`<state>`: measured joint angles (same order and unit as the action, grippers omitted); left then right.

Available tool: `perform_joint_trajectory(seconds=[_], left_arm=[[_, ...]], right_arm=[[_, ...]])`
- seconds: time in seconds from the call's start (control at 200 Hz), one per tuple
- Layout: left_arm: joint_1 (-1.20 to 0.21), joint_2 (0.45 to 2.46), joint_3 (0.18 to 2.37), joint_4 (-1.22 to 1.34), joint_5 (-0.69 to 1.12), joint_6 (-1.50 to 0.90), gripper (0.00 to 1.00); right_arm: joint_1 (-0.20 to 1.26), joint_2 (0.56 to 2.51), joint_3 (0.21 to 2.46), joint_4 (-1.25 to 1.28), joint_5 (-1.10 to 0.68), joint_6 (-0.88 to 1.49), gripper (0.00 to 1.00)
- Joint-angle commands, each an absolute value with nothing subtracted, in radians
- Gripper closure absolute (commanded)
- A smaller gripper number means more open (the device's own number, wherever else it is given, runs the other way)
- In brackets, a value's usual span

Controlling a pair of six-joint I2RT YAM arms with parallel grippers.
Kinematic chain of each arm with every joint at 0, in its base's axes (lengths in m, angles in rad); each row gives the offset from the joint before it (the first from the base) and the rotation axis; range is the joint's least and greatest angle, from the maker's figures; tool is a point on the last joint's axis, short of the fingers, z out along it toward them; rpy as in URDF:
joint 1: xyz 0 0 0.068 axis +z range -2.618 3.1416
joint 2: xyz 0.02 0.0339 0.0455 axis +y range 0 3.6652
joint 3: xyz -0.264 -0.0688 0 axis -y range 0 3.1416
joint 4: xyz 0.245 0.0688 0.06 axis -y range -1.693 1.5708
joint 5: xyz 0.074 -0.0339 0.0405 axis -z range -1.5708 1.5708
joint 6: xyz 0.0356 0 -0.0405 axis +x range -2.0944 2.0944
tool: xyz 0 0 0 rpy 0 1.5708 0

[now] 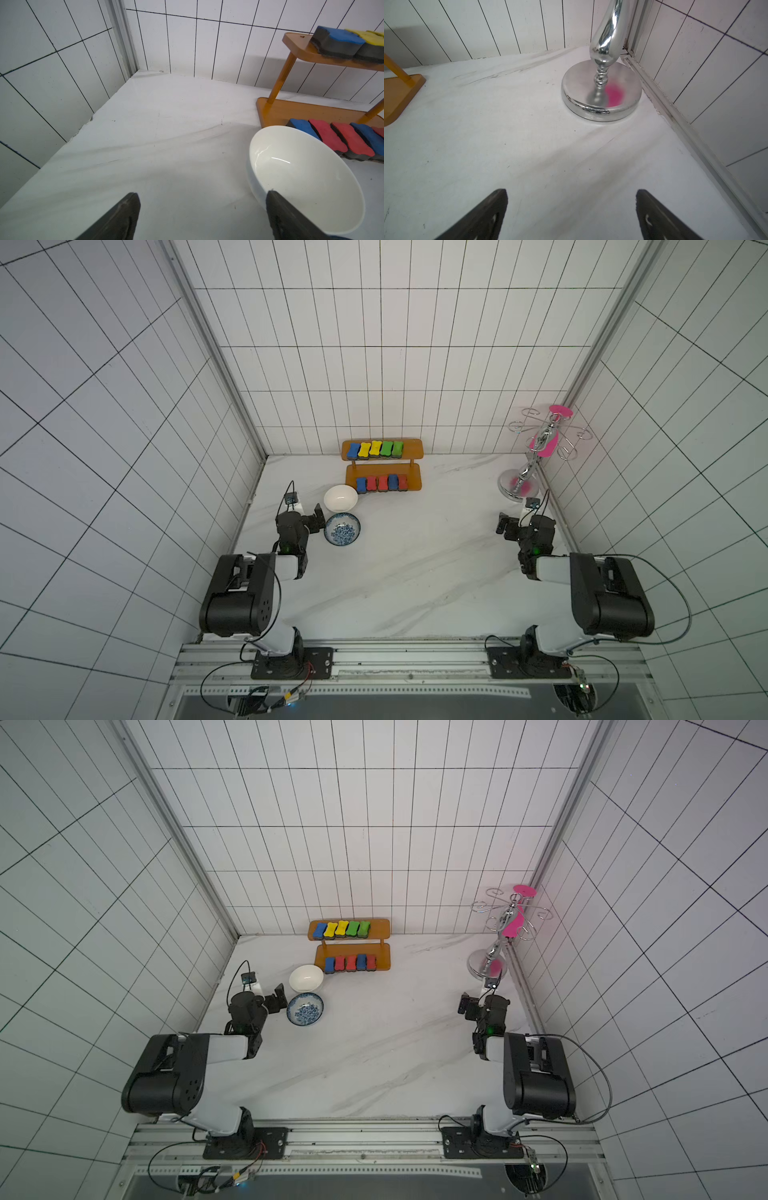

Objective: Remove the whiteboard erasers from the shelf
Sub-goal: Move the shelf to the center of the board.

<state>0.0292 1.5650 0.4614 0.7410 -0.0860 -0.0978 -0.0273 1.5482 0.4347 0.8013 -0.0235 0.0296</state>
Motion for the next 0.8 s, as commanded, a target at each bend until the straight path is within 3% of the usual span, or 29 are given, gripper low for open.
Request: perform_joint_trajectory(seconds=[0.0, 0.44, 0.54, 0.705, 0.795], left_arm=[[0.031, 1.559, 0.454, 0.756, -0.094, -0.103, 0.02], [0.031, 1.565, 0.454, 0.766, -0.091, -0.101, 0.02], [0.028, 1.527, 0.462, 0.761, -0.176, -0.111, 0.02], [0.006, 1.430, 0.700, 0.283, -0.365, -0.222, 0.03], [-0.007, 1.449, 0.821, 0.161, -0.370, -0.312, 0.03]], right_arm=[[-0.038, 1.542, 0.437, 0.801, -0.038, 0.023, 0.01], [-0.038, 1.542, 0.438, 0.798, -0.037, 0.022, 0.01], [-0.010, 1.497, 0.450, 0.765, 0.100, 0.039, 0.01], [0.143, 1.272, 0.570, 0.410, 0.350, 0.083, 0.00], [0.204, 1.253, 0.676, 0.256, 0.372, 0.224, 0.09]])
